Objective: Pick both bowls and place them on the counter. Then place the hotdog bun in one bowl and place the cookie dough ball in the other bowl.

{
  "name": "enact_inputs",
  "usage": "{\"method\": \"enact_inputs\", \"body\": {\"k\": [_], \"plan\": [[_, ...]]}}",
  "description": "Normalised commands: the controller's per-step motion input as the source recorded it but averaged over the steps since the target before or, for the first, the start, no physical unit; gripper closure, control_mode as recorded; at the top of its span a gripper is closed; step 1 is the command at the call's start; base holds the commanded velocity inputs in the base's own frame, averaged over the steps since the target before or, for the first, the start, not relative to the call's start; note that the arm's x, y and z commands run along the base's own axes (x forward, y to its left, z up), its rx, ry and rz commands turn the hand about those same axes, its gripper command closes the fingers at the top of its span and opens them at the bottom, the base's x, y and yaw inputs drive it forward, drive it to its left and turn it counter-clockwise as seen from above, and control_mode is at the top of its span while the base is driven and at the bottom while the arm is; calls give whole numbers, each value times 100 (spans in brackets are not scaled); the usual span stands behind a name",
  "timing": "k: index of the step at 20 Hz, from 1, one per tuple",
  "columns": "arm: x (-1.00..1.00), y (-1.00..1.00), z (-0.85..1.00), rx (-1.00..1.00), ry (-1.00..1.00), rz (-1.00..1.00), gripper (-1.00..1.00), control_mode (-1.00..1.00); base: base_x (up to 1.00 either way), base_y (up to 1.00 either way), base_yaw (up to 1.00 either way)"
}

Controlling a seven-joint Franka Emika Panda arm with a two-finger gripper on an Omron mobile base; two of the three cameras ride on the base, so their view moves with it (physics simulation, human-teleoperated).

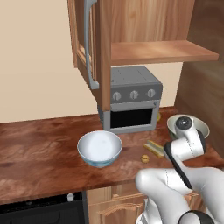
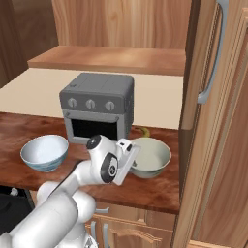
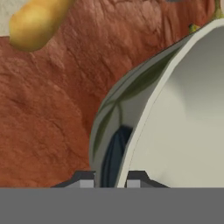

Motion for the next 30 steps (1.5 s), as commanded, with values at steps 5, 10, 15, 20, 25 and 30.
{"method": "enact_inputs", "body": {"k": [5, 10, 15, 20, 25, 30], "plan": [[0, 0, -45, 0, 3, 0, 100, -100, 0, 0, 0], [3, 0, -43, 0, 5, 0, 100, -100, 0, 0, 0], [1, 0, -37, 0, 4, 0, 100, -100, 0, 0, 0], [0, 0, -34, 0, 5, 0, -100, -100, 0, 0, 0], [-2, 2, -12, 2, 0, 0, -100, -100, 0, 0, 0], [-11, 43, 14, 1, 1, 0, -100, -100, 0, 0, 0]]}}
